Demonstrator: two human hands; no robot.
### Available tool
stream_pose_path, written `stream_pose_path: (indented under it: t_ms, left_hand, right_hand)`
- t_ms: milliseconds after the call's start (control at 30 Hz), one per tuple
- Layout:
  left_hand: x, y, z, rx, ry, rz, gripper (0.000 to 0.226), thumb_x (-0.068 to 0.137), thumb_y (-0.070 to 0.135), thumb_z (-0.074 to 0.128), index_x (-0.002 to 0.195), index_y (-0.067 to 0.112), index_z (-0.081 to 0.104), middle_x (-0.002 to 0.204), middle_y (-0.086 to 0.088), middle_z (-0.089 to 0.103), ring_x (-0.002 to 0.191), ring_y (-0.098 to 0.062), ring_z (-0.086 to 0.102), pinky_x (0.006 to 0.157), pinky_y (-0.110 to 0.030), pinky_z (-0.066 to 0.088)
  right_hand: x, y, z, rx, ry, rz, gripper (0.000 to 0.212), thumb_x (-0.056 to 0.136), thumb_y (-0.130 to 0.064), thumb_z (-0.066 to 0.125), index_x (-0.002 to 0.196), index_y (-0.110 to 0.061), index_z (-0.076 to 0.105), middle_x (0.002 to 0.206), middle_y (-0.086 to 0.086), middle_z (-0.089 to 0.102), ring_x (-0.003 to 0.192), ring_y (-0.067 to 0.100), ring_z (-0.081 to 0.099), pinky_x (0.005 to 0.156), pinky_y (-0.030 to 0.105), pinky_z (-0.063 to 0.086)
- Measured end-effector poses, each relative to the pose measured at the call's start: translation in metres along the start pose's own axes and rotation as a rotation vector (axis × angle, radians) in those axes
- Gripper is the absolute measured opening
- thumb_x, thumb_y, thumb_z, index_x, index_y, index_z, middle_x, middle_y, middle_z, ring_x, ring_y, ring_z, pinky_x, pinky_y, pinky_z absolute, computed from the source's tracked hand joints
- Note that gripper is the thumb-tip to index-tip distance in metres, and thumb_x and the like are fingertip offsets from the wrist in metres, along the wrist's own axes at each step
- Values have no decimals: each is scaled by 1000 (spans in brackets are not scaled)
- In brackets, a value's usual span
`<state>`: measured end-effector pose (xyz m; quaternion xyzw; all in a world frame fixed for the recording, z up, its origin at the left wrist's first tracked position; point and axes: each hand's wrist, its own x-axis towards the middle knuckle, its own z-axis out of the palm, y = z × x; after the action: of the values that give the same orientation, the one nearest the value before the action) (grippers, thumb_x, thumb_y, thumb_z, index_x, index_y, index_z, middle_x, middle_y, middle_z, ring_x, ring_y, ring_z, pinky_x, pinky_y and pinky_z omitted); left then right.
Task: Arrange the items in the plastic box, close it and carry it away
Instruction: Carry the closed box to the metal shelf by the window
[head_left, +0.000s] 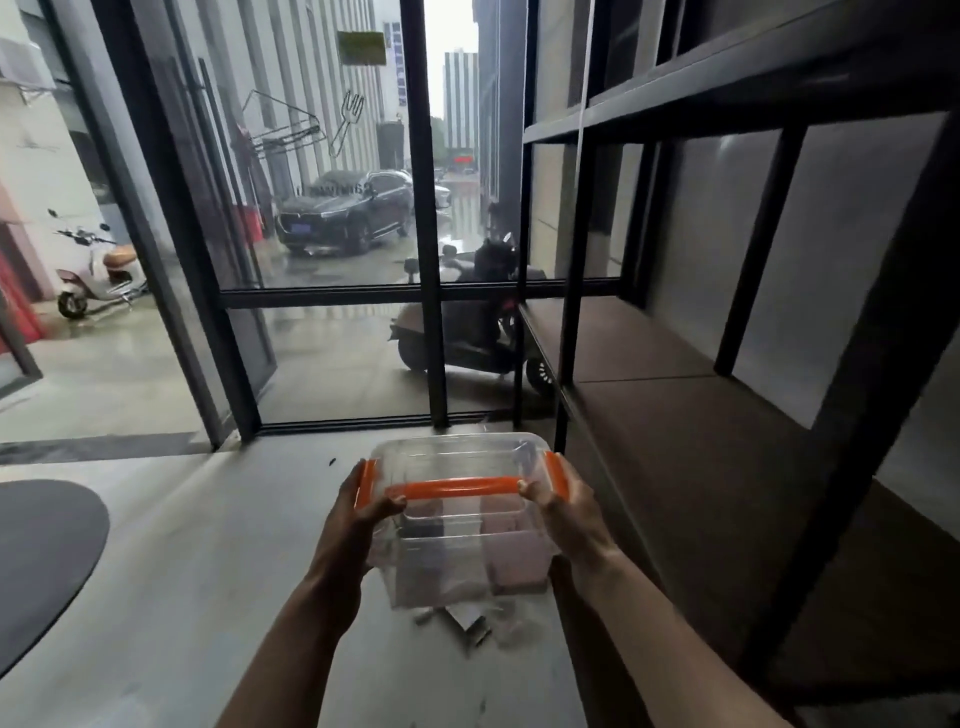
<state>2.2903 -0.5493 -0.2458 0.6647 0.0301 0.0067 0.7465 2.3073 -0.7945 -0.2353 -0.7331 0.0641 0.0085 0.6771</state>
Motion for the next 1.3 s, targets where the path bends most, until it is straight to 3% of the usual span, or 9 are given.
stream_pose_path:
  t_ms: [133, 267, 400, 500, 600, 833, 1000, 1200, 1300]
  left_hand:
    - [128, 15, 25, 20, -33, -9, 77, 66, 48, 79, 137, 44, 51, 130, -2, 67, 115, -28, 66, 84, -49, 60]
    - [246, 30, 63, 16, -131, -45, 101, 55, 56, 86, 146, 44, 43, 139, -6, 61, 121, -34, 63, 93, -62, 55]
    - [357, 28, 132, 13, -311, -84, 109, 52, 58, 89, 148, 47, 39, 143, -6, 57, 124, -35, 60, 92, -63, 55]
    - [421, 11, 202, 23, -481, -115, 99, 64, 48, 84, 151, 47, 37, 143, -4, 57, 124, -33, 60, 95, -63, 54]
    - [461, -11, 278, 44, -661, -121, 66, 86, 19, 73, 143, 42, 50, 131, -5, 66, 114, -29, 66, 92, -55, 57]
    - [475, -44, 401, 137, -1087, -194, 62, 86, 4, 71, 137, 34, 53, 120, 3, 68, 103, -19, 67, 80, -33, 54]
    - [446, -69, 442, 216, -1235, -289, 86, 55, 22, 87, 136, 29, 60, 121, -5, 74, 111, -29, 70, 102, -55, 52]
    - [421, -114, 453, 309, -1349, -252, 65, 75, -3, 77, 131, 18, 51, 123, -11, 64, 106, -26, 67, 83, -42, 58]
    - [412, -130, 451, 364, -1385, -232, 57, 77, -13, 69, 123, 16, 52, 120, -10, 61, 101, -19, 65, 72, -28, 52]
  right_hand:
    - [118, -21, -5, 41, 28, 9, 89, 82, -41, 68, 160, -22, 30, 143, 15, 54, 123, 32, 59, 102, 52, 54]
    - [211, -41, -30, 101, 115, 16, 62, 95, -36, 66, 150, -28, 39, 138, 9, 57, 118, 27, 62, 93, 45, 57]
    - [278, -40, -81, 138, 313, 33, 64, 99, -30, 63, 157, -33, 35, 140, 5, 60, 117, 23, 64, 87, 42, 59]
    - [304, -31, -124, 157, 526, 55, 60, 98, -29, 64, 153, -35, 40, 128, -6, 61, 101, 6, 62, 69, 27, 51]
    - [312, -20, -161, 158, 774, 104, 72, 96, -31, 69, 158, -33, 33, 149, -1, 50, 120, 15, 54, 88, 32, 46]
    - [276, -2, -193, 235, 1248, 179, 74, 100, -30, 65, 161, -32, 23, 159, -4, 37, 139, 22, 44, 100, 40, 42]
    - [235, 17, -188, 190, 1493, 241, 48, 97, -35, 67, 135, -51, 42, 144, -9, 51, 109, 6, 58, 92, 39, 47]
    - [207, 49, -176, 170, 1525, 352, 72, 98, -37, 66, 160, -33, 29, 141, -14, 45, 124, 9, 48, 83, 23, 48]
    - [201, 73, -169, 180, 1565, 455, 78, 95, -39, 70, 161, -31, 29, 160, -6, 42, 141, 18, 46, 108, 39, 46]
